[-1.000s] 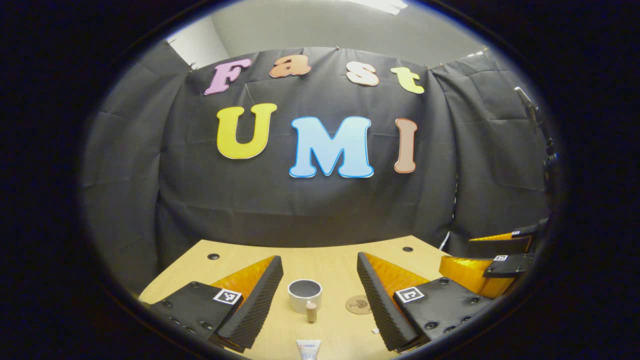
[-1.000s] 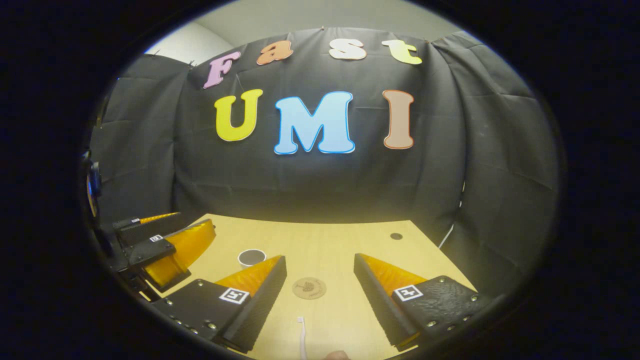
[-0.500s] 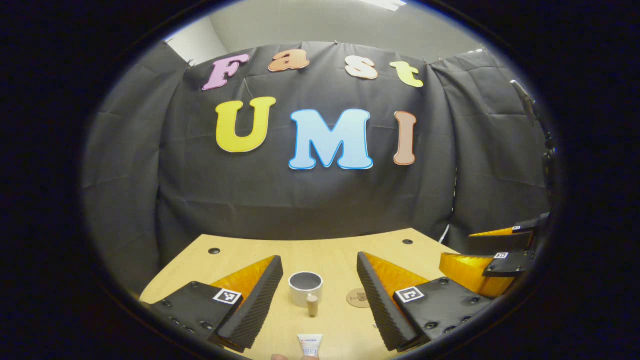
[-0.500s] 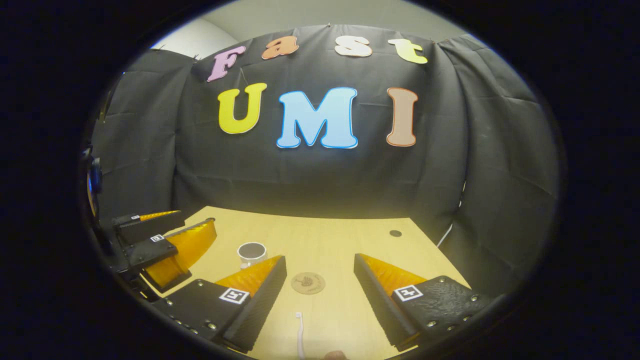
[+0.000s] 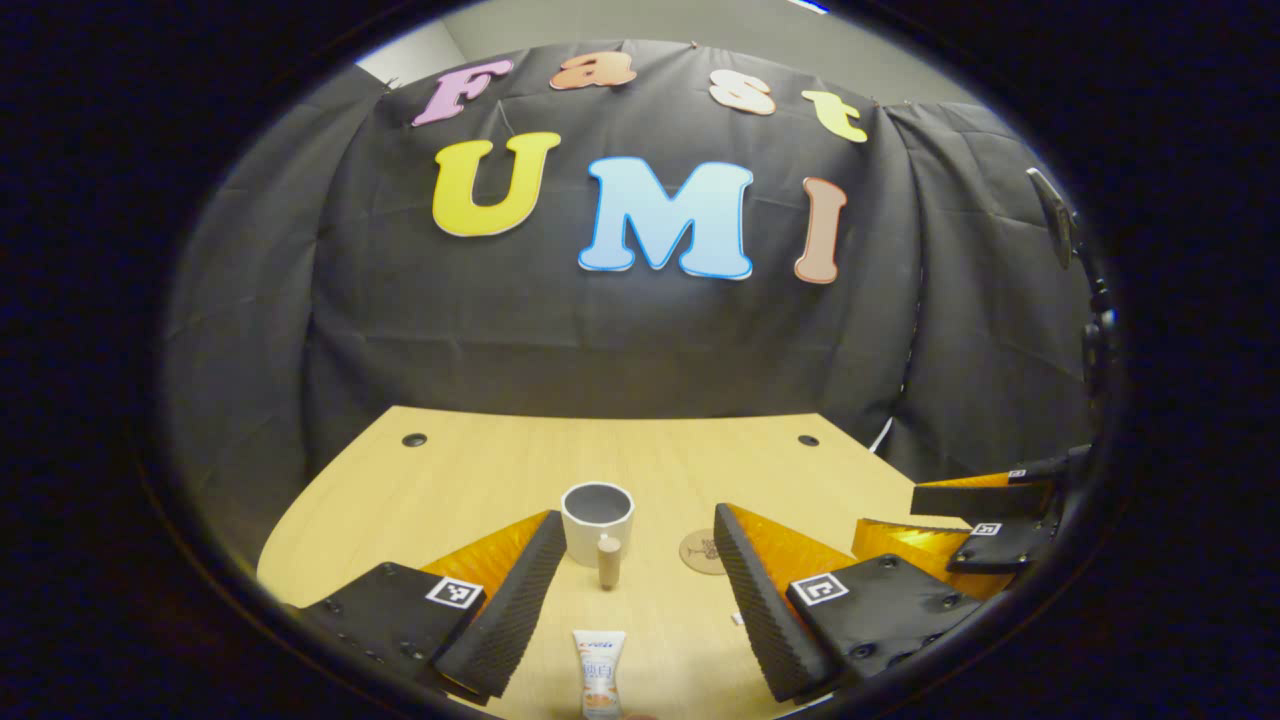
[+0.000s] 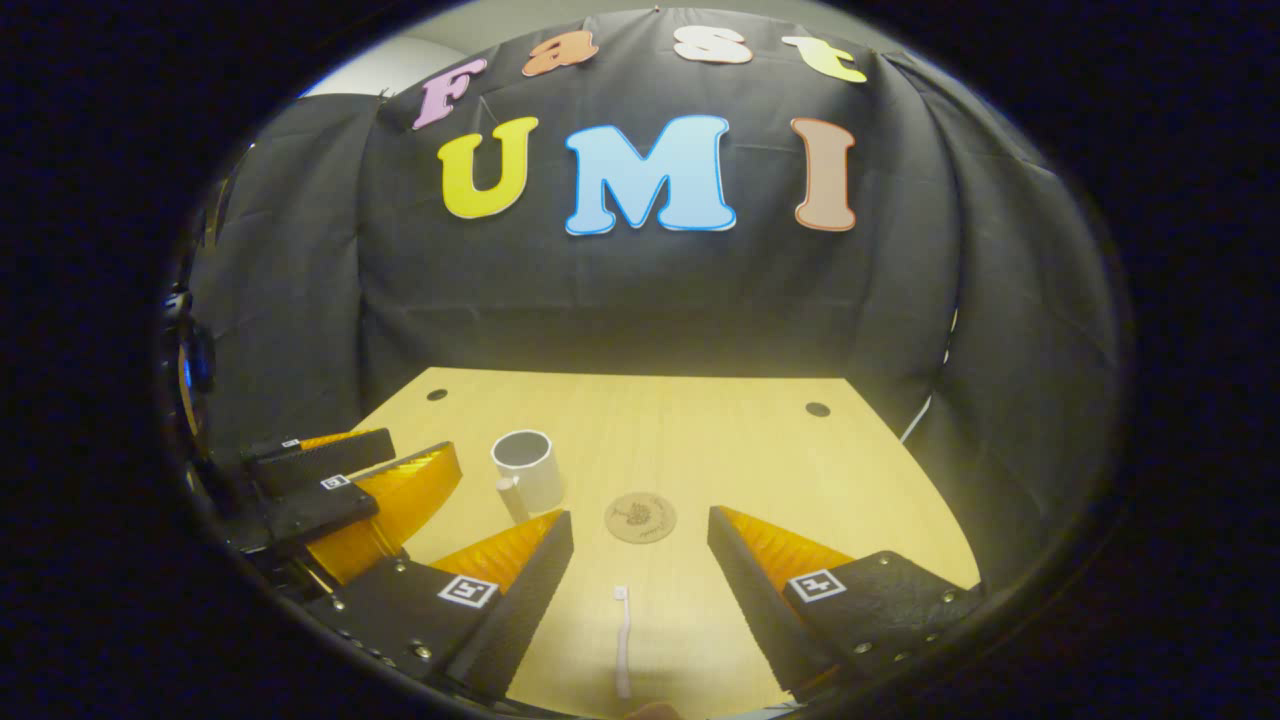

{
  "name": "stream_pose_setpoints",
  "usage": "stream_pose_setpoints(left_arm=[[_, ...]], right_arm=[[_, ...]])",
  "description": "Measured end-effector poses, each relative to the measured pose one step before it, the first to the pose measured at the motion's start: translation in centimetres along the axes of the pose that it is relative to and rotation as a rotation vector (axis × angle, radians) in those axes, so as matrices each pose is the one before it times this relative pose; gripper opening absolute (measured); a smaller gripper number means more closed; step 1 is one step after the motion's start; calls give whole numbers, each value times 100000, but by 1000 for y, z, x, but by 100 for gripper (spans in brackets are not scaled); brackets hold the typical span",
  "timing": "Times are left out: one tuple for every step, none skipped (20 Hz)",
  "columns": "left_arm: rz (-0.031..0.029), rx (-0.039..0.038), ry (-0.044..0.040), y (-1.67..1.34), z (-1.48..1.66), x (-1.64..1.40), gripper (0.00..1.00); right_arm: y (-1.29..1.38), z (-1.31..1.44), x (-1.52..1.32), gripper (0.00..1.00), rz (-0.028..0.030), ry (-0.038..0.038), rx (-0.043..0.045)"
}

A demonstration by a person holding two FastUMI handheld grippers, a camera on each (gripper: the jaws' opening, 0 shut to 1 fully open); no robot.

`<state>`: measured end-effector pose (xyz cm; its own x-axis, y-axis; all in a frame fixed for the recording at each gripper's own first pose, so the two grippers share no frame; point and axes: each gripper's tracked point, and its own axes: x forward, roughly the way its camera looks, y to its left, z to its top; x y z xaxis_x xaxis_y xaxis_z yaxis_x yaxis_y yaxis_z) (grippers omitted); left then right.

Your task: Put the toothbrush and toothpaste on the desktop into the cup, then pick up the cup and place it on the coaster on the desktop.

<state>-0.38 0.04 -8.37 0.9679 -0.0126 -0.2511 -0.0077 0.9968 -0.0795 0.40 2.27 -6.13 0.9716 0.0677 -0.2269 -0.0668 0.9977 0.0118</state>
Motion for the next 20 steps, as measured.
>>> stream_pose_setpoints(left_arm=[[11, -456, 2391, -13, -624, 229, 94], [-102, -468, 2804, 3, -724, 287, 96], [82, -688, 2629, 236, -635, 283, 94], [-171, -823, 2586, -44, -497, 416, 94], [-71, -953, 2785, 143, -696, 428, 94], [145, -825, 2883, 107, -767, 249, 96], [270, -580, 4426, 343, -1082, 240, 94], [-14, -350, 3873, 168, -1001, 358, 96], [184, -289, 3188, 232, -845, 322, 94], [717, -410, 3514, 420, -1106, 588, 94], [1091, -583, 4128, 504, -1069, 503, 94], [723, -921, 3887, 347, -916, 352, 94], [523, -1248, 3301, 323, -766, 241, 94], [474, -904, 3439, 270, -639, 204, 96], [286, -630, 3073, 126, -460, 135, 94], [493, -529, 2991, 142, -502, 16, 96], [459, -276, 3047, 307, -515, 217, 96], [767, -121, 3189, 437, -909, 582, 96], [1167, -203, 3567, 447, -732, 537, 96], [744, -278, 4172, 447, -1012, 580, 94]], right_arm=[[85, -406, 231, 90, 73, 1428, -171], [47, -361, 193, 90, 8, 1458, -669], [-2, -416, 276, 89, -173, 1629, -790], [107, -318, 150, 90, 326, 1939, -623], [120, -545, 122, 90, 562, 2258, -134], [100, -338, 227, 90, 524, 1934, 363], [46, -484, 220, 90, 252, 1898, 455], [-41, -427, 212, 90, 146, 1891, 505], [9, -211, -22, 90, 136, 1681, 763], [31, -347, 193, 90, 268, 1973, 928], [49, -666, 370, 90, 75, 1950, 828], [-35, -458, 294, 90, -99, 2024, 720], [28, -482, 114, 90, 144, 2065, 715], [157, -530, 181, 90, 368, 1951, 817], [-14, -395, 213, 90, 470, 2409, 824], [17, -560, 410, 90, 547, 2490, 837], [13, -582, 524, 90, 413, 2288, 890], [50, -553, 362, 90, 452, 2457, 1092], [180, -649, 339, 90, 986, 2380, 1482], [154, -639, 362, 92, 1008, 2853, 1640]])
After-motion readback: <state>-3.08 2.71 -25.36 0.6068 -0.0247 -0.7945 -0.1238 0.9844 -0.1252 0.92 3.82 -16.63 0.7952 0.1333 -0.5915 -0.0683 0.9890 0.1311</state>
